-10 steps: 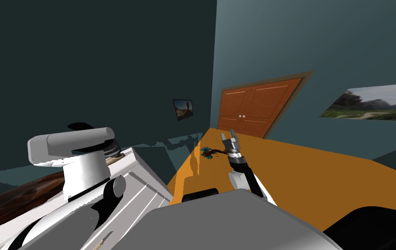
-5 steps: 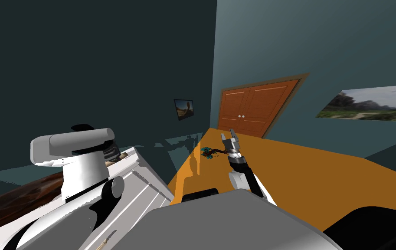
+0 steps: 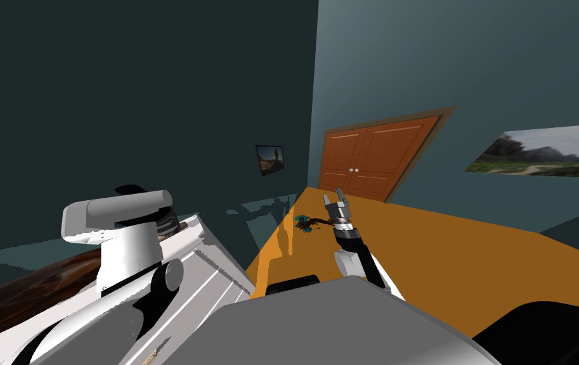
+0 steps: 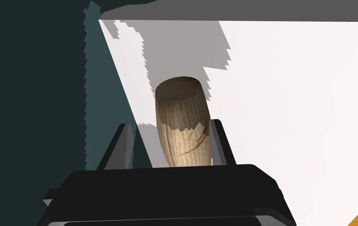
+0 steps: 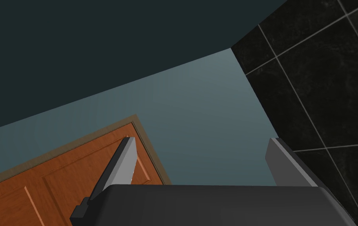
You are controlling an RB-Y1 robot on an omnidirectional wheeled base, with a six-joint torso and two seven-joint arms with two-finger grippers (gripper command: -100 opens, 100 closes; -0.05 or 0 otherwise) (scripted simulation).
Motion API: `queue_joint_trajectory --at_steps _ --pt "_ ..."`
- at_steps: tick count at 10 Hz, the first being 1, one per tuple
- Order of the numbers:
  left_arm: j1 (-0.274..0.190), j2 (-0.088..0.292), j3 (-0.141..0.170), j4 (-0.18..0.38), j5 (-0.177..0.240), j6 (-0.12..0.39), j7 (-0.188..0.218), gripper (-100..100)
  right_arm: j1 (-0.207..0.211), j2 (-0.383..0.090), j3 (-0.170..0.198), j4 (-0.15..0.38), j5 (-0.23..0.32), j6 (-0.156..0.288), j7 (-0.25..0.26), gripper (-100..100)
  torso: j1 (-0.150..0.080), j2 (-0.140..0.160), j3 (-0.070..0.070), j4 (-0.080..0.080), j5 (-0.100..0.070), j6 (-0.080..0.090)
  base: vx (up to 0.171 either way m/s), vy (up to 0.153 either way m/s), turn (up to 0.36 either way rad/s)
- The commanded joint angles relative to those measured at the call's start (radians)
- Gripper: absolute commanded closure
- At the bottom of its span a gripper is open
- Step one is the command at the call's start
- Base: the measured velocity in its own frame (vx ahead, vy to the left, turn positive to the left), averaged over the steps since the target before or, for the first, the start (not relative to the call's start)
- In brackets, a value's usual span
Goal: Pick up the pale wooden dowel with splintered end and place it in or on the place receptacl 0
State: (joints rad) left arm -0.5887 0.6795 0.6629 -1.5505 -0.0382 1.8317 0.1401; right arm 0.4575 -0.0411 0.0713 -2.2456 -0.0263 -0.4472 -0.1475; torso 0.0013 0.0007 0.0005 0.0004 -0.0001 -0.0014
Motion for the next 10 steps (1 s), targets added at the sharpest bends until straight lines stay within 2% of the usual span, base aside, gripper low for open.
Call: queue_joint_trajectory --at_steps 1,4,5,6,7,8,9,10 --pt "0.0 0.0 0.0 0.0 0.0 0.0 0.0 100 0.0 0.0 0.0 0.0 0.0 0.0 0.0 0 0.0 0.0 0.0 0.0 0.0 0.0 0.0 0.0 0.0" --pt "-0.001 0.001 0.0 -0.001 0.0 -0.001 0.0 100 0.0 0.0 0.0 0.0 0.0 0.0 0.0 0 0.0 0.0 0.0 -0.001 0.001 0.0 0.0 0.0 0.0" --pt "-0.001 0.001 0.0 -0.001 0.0 -0.001 0.0 0 0.0 0.0 0.0 0.0 0.0 0.0 0.0 0 -0.001 0.001 0.0 0.0 0.0 0.0 0.0 0.0 0.0" --pt "-0.011 0.014 0.004 -0.015 0.001 0.028 -0.005 100 0.0 0.0 0.0 0.0 0.0 0.0 0.0 0 -0.001 0.001 0.0 0.0 0.0 0.0 -0.014 -0.017 -0.025" --pt "-0.014 0.018 0.006 -0.024 0.001 0.042 -0.007 100 0.0 0.0 0.0 0.0 0.0 0.0 0.0 0 -0.002 0.001 0.001 0.0 0.0 0.0 -0.029 -0.023 -0.021" --pt "-0.009 0.014 0.006 -0.022 0.001 0.031 -0.006 100 0.0 0.0 0.0 0.0 0.0 0.0 0.0 0 -0.002 0.002 0.001 0.0 0.0 0.0 -0.014 -0.01 -0.002" --pt "-0.009 0.014 0.007 -0.023 0.002 0.035 -0.006 0 0.0 0.0 0.0 0.0 0.0 0.0 0.0 0 -0.001 0.001 0.001 0.0 0.0 0.0 0.0 0.0 0.0" --pt "-0.019 0.021 0.001 -0.014 -0.001 0.004 -0.009 -100 0.0 0.0 0.0 0.0 0.0 0.0 0.0 0 0.0 0.001 0.0 0.0 0.001 0.0 -0.019 0.001 0.022"
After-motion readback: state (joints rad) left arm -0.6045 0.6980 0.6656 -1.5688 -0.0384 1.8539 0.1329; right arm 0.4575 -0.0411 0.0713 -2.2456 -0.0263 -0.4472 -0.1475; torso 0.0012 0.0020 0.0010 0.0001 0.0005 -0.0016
